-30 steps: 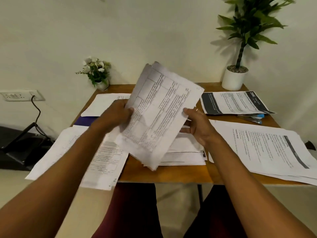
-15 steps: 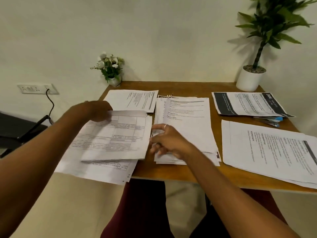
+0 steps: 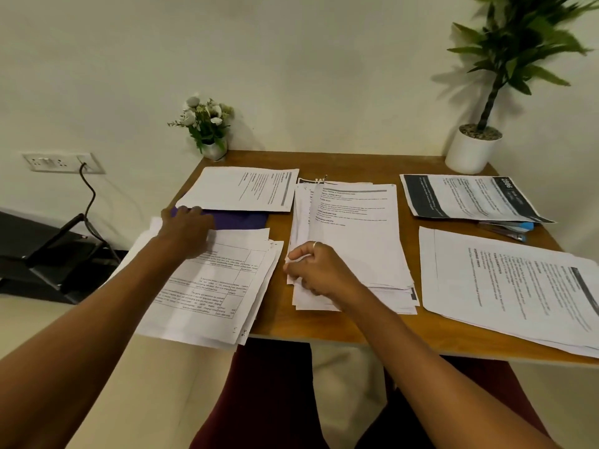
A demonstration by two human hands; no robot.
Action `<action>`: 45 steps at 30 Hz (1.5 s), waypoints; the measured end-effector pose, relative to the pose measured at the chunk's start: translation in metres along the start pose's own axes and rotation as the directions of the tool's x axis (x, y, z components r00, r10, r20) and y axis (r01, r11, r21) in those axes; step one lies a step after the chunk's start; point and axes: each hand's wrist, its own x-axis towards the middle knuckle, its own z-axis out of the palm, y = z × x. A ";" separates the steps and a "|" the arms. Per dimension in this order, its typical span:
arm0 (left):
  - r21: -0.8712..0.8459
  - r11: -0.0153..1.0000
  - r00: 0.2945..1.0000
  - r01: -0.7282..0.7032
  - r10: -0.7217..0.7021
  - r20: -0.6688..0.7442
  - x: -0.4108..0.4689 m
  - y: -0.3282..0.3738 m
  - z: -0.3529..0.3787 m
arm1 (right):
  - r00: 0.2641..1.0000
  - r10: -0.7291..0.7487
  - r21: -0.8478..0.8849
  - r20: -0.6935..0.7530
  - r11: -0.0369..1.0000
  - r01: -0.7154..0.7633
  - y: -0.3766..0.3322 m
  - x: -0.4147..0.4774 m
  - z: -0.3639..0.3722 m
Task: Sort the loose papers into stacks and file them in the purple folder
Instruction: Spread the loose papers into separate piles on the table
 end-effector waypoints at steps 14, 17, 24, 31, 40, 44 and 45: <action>-0.839 0.543 0.999 -0.038 0.025 -0.030 -0.005 0.166 -0.043 | 0.830 -0.066 -0.265 -0.554 0.959 -0.100 0.053 0.016 -0.125; -0.815 0.580 1.000 -0.022 0.017 -0.015 0.000 0.182 -0.042 | 0.869 -0.033 -0.311 -0.493 0.940 -0.140 0.064 0.019 -0.122; -0.793 0.609 0.999 -0.015 -0.016 -0.032 0.005 0.187 -0.050 | 0.804 -0.083 -0.180 -0.589 0.983 -0.031 0.059 0.021 -0.133; -0.864 0.502 0.998 -0.043 -0.024 -0.063 -0.003 0.161 -0.068 | 0.750 -0.025 0.298 -0.661 0.909 0.293 0.038 0.016 -0.159; -0.709 0.687 0.986 -0.158 0.069 -0.153 0.003 0.110 -0.099 | 0.868 0.010 0.253 -0.496 0.958 0.133 0.015 0.012 -0.181; -0.894 0.428 0.987 -0.132 -0.029 -0.159 0.010 0.094 -0.104 | 0.920 0.029 0.297 -0.390 0.950 0.096 0.017 0.015 -0.176; -0.956 0.279 0.990 -0.088 -0.085 -0.116 0.011 0.088 -0.103 | 0.916 0.046 0.345 -0.398 0.933 0.103 0.019 0.016 -0.174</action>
